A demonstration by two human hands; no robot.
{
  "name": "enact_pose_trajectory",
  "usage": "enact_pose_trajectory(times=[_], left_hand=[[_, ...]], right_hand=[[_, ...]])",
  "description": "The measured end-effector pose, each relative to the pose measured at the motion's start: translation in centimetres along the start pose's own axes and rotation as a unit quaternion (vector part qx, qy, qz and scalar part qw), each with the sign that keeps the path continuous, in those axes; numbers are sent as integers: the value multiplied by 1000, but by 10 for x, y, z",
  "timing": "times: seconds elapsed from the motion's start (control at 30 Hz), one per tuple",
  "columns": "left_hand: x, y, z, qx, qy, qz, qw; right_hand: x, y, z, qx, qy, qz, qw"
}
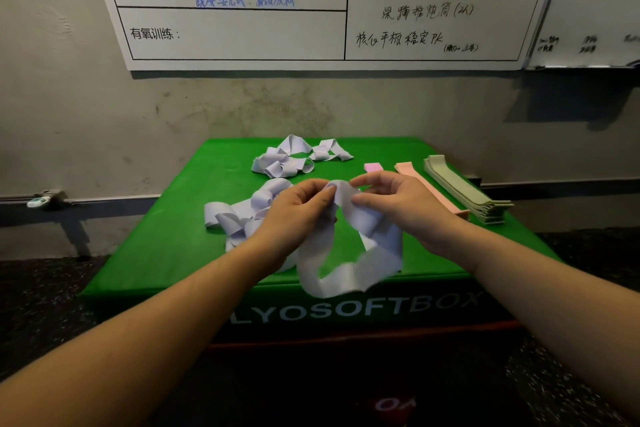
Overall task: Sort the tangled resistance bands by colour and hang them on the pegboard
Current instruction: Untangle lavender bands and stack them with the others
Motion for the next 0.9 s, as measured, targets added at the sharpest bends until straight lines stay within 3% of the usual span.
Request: enact_pose_trajectory(times=[0.17,0.33,0.47,0.67,0.8,0.9], left_hand=[[-7,-6,-8,38,53,4,998],[-8,-14,-10,83,67,-6,994],[-13,-21,-14,55,92,-9,994],[-18,-12,-9,-63,46,27,997],[-25,-2,-9,-29,-18,44,998],[-29,-6,-18,11,25,0,1000]], right_hand=[[-10,14,3,-29,22,22,999],[-19,28,-5,-28,96,20,995],[-21,41,6,-88,49,57,993],[-25,40,9,-99,26,58,993],[-25,32,10,-96,8,36,995],[-24,22,12,-92,-15,0,996]])
Point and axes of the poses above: each hand's wrist, its own x-axis towards the middle knuckle, its own z-axis out of the back of the hand, y = z × x, the point moved 8 cm from there along x, towards the middle knuckle, and after that the axes turned 12 degrees about -x, right-handed, at the moved point
